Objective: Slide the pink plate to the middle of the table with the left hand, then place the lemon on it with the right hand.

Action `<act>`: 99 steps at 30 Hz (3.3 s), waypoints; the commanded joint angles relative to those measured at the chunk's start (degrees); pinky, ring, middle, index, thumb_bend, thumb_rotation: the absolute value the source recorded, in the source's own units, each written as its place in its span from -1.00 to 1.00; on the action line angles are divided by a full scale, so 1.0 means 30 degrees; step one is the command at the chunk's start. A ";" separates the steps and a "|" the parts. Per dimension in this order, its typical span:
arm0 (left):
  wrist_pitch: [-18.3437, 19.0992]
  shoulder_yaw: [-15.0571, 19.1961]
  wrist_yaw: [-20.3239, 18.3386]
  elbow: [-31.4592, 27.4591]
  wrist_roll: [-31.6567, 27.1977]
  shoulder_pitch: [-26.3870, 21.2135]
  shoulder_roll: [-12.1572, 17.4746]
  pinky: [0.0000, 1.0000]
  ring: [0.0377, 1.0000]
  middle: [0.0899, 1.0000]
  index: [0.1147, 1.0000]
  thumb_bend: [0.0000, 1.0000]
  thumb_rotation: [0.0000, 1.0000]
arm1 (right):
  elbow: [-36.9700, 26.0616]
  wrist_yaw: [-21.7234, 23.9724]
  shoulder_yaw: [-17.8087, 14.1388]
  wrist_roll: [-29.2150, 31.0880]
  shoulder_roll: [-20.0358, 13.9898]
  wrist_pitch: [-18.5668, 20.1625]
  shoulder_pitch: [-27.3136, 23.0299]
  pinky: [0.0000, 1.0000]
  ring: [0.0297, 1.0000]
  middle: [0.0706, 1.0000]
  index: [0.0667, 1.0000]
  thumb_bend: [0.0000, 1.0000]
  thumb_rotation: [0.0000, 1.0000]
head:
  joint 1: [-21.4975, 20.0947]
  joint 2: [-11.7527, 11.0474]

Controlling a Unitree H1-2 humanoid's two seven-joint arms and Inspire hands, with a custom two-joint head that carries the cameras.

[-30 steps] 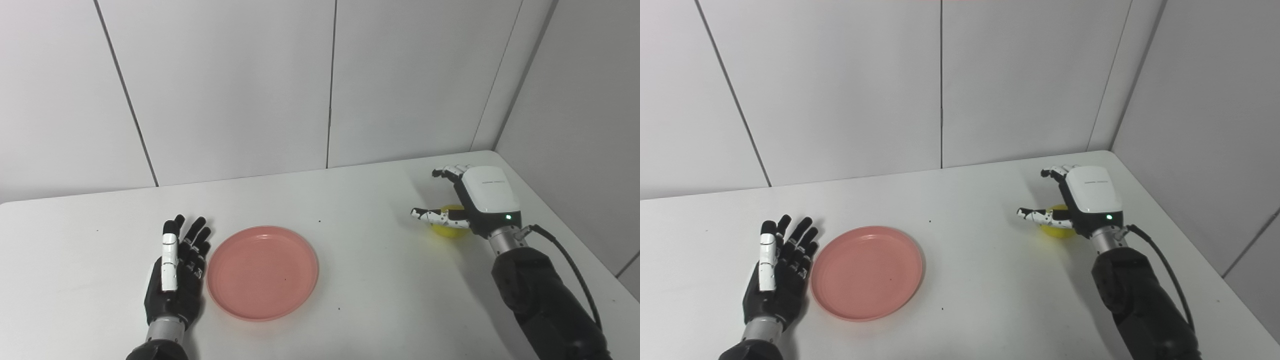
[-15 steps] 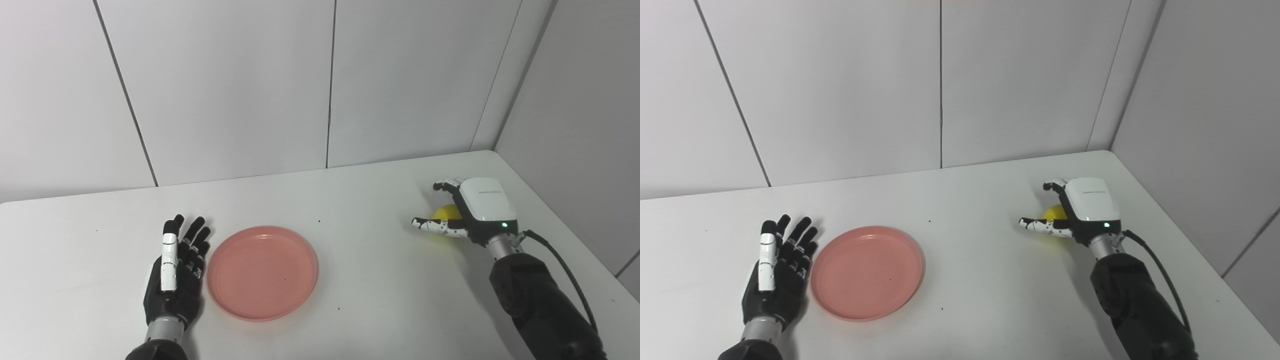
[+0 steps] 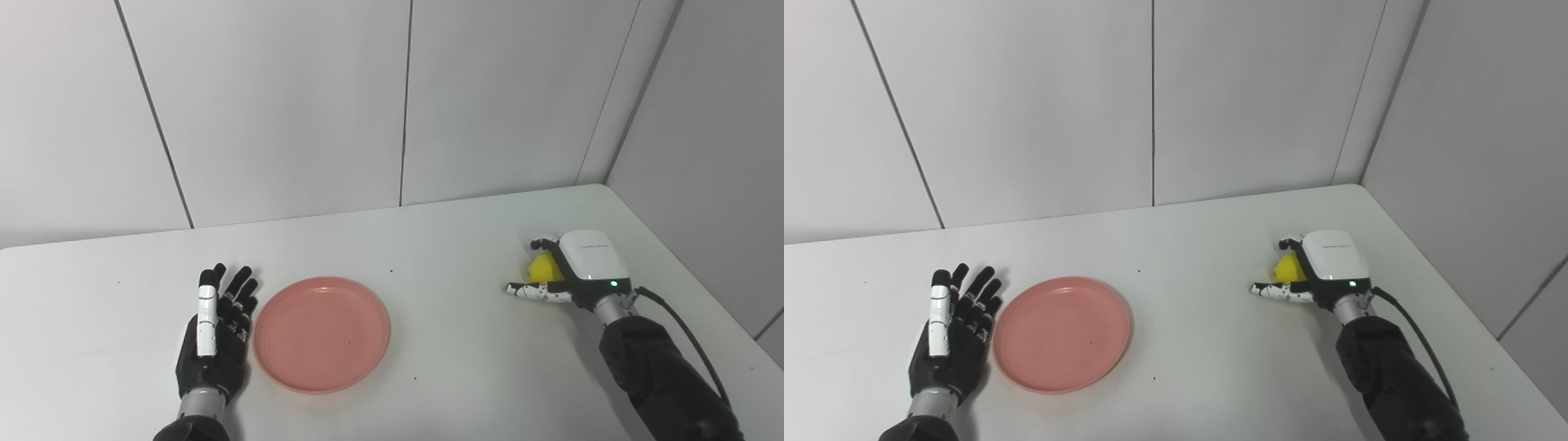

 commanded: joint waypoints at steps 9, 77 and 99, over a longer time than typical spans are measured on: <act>0.0536 -0.0194 0.0198 -0.0034 0.0146 0.0348 -0.0063 0.95 0.81 0.74 0.90 0.47 0.48 | 0.0229 -0.0530 0.0050 0.0557 -0.0671 0.0443 -0.0673 0.20 0.27 0.32 0.30 0.54 0.66 | 0.0067 0.0171; 0.0777 -0.1062 0.1137 -0.0728 0.1267 0.0538 -0.1165 0.83 0.74 0.70 0.89 0.39 0.51 | -0.1505 0.0811 0.1881 0.3465 -0.0414 -0.1795 -0.3807 -0.68 -0.63 -0.58 -0.51 0.23 0.01 | 0.2358 0.0449; 0.0415 -0.1447 0.1778 -0.0342 0.1340 0.0528 -0.1830 0.76 0.68 0.59 0.80 0.42 0.42 | -0.2241 0.2832 0.3889 0.2542 0.1905 -0.2056 -0.6125 -0.63 -0.55 -0.47 -0.37 0.21 0.10 | 0.3921 0.0421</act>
